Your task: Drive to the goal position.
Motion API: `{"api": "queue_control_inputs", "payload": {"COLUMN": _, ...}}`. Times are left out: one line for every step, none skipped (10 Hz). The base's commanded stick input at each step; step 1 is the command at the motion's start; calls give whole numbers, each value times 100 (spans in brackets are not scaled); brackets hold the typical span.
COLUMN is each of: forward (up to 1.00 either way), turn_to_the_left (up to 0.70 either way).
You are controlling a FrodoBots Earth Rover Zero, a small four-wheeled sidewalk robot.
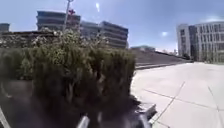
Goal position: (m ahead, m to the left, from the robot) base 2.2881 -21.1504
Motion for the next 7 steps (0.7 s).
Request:
{"api": "queue_control_inputs", "payload": {"forward": 0, "turn_to_the_left": -70}}
{"api": "queue_control_inputs", "payload": {"forward": 11, "turn_to_the_left": -64}}
{"api": "queue_control_inputs", "payload": {"forward": 70, "turn_to_the_left": -34}}
{"api": "queue_control_inputs", "payload": {"forward": 70, "turn_to_the_left": -34}}
{"api": "queue_control_inputs", "payload": {"forward": 70, "turn_to_the_left": -34}}
{"api": "queue_control_inputs", "payload": {"forward": 70, "turn_to_the_left": -34}}
{"api": "queue_control_inputs", "payload": {"forward": 70, "turn_to_the_left": -34}}
